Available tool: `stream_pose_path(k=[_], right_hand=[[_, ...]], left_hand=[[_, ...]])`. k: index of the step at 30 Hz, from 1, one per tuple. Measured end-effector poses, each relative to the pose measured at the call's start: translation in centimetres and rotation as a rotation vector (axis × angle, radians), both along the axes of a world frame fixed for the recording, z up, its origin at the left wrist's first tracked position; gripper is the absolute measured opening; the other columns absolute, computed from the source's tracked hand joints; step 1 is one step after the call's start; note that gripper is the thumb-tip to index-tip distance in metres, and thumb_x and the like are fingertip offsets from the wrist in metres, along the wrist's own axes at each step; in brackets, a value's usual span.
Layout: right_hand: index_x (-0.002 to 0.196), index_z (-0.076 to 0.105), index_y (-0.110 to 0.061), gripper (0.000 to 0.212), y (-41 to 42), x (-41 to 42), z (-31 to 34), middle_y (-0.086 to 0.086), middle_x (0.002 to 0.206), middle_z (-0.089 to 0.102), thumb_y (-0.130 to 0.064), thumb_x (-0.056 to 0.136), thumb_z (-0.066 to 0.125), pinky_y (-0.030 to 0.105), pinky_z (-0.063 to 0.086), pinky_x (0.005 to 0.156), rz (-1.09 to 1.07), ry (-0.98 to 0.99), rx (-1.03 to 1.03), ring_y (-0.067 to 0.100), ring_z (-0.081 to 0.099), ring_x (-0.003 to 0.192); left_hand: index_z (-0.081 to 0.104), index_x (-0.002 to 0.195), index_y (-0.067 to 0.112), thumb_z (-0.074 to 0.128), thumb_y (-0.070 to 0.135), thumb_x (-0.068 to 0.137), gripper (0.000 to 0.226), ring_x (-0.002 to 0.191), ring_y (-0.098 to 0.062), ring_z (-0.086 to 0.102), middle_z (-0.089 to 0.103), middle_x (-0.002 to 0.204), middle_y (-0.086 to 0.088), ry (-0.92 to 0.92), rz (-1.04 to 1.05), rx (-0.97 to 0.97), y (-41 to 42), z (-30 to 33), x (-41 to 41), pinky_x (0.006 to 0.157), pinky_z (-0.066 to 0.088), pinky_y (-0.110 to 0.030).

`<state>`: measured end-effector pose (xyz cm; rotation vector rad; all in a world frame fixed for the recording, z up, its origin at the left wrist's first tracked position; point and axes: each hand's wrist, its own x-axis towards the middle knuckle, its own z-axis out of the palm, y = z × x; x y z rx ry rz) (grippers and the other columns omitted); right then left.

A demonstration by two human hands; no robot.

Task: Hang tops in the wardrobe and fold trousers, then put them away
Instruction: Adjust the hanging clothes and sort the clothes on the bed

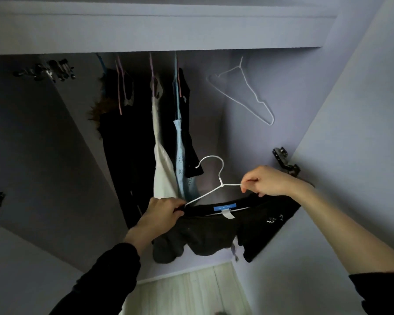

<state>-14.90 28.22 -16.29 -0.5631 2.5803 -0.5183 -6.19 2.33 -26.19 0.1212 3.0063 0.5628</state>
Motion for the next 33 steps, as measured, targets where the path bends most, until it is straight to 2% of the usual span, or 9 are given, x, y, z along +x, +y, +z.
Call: stream_pose_path(k=[3, 6, 11, 13, 17, 20, 23, 29, 33], right_hand=[[0.075, 0.066, -0.020, 0.027, 0.5, 0.9, 0.3, 0.000, 0.065, 0.056, -0.011, 0.092, 0.048, 0.028, 0.055, 0.066, -0.079, -0.083, 0.011, 0.028, 0.064, 0.068], [0.074, 0.062, -0.013, 0.027, 1.3, 1.5, 0.4, 0.006, 0.064, 0.050, -0.002, 0.091, 0.043, 0.027, 0.055, 0.056, -0.193, -0.228, -0.023, 0.020, 0.052, 0.055], [0.079, 0.057, -0.006, 0.023, 3.1, 2.0, 0.1, 0.008, 0.060, 0.047, -0.002, 0.093, 0.039, 0.029, 0.055, 0.049, -0.389, -0.343, 0.016, 0.014, 0.044, 0.042], [0.081, 0.056, -0.004, 0.021, 3.5, 1.9, 0.0, 0.008, 0.059, 0.045, -0.001, 0.093, 0.040, 0.028, 0.054, 0.046, -0.467, -0.334, -0.037, 0.014, 0.043, 0.043], [0.076, 0.055, -0.003, 0.019, 3.4, 1.4, -0.2, 0.008, 0.057, 0.044, 0.001, 0.092, 0.046, 0.028, 0.054, 0.044, -0.528, -0.336, -0.214, 0.011, 0.042, 0.032], [0.076, 0.054, -0.001, 0.016, 2.2, 0.5, -0.1, 0.008, 0.057, 0.044, 0.002, 0.092, 0.049, 0.034, 0.057, 0.052, -0.559, -0.365, -0.398, 0.013, 0.045, 0.034], [0.080, 0.055, 0.002, 0.014, 0.8, -1.1, 0.5, 0.011, 0.060, 0.050, 0.003, 0.092, 0.049, 0.038, 0.059, 0.065, -0.590, -0.418, -0.642, 0.019, 0.054, 0.047], [0.089, 0.061, -0.005, 0.014, -1.9, -5.7, 3.2, 0.010, 0.081, 0.067, 0.002, 0.091, 0.049, 0.028, 0.053, 0.063, -0.523, -0.476, -0.895, 0.019, 0.064, 0.072], [0.091, 0.060, -0.007, 0.018, -3.8, -9.0, 4.3, 0.008, 0.092, 0.065, 0.005, 0.091, 0.047, 0.027, 0.053, 0.071, -0.446, -0.391, -0.914, 0.018, 0.062, 0.085]], left_hand=[[0.051, 0.133, 0.023, 0.053, 0.026, 0.095, 0.038, 0.118, -0.026, 0.053, 0.059, 0.127, -0.004, -0.095, -0.049, 0.042, 1.1, -0.4, -0.6, 0.097, 0.039, -0.033], [0.041, 0.140, 0.022, 0.050, 0.025, 0.096, 0.045, 0.122, -0.028, 0.050, 0.054, 0.133, -0.008, -0.171, -0.116, 0.054, 2.0, -0.2, -1.3, 0.098, 0.040, -0.033], [0.032, 0.146, 0.018, 0.049, 0.021, 0.097, 0.052, 0.136, -0.018, 0.034, 0.035, 0.150, -0.003, -0.149, -0.193, 0.148, 3.6, 0.9, -2.0, 0.106, 0.024, -0.020], [0.034, 0.145, 0.017, 0.049, 0.019, 0.097, 0.050, 0.138, -0.016, 0.030, 0.032, 0.151, -0.003, -0.057, -0.220, 0.149, 3.8, 1.6, -2.2, 0.107, 0.020, -0.017], [0.031, 0.146, 0.016, 0.046, 0.019, 0.098, 0.051, 0.145, -0.017, 0.015, 0.017, 0.157, -0.002, 0.166, -0.225, 0.023, 3.6, 3.6, -3.0, 0.116, 0.016, -0.027], [0.028, 0.147, 0.016, 0.045, 0.018, 0.098, 0.052, 0.147, -0.021, 0.001, 0.008, 0.158, -0.004, 0.359, -0.206, -0.071, 3.2, 6.4, -3.7, 0.119, 0.009, -0.036], [0.021, 0.149, 0.016, 0.049, 0.017, 0.097, 0.060, 0.145, -0.026, -0.010, 0.001, 0.158, -0.009, 0.505, -0.204, -0.150, 3.2, 9.8, -4.3, 0.119, 0.002, -0.044], [0.026, 0.148, 0.013, 0.065, 0.020, 0.084, 0.075, 0.142, -0.037, 0.003, 0.016, 0.155, -0.018, 0.882, -0.102, -0.461, 2.8, 17.2, -6.3, 0.110, 0.007, -0.061], [0.028, 0.147, 0.013, 0.066, 0.019, 0.082, 0.076, 0.142, -0.039, 0.006, 0.019, 0.154, -0.019, 0.964, 0.082, -0.591, 1.0, 20.5, -7.9, 0.107, 0.004, -0.066]])
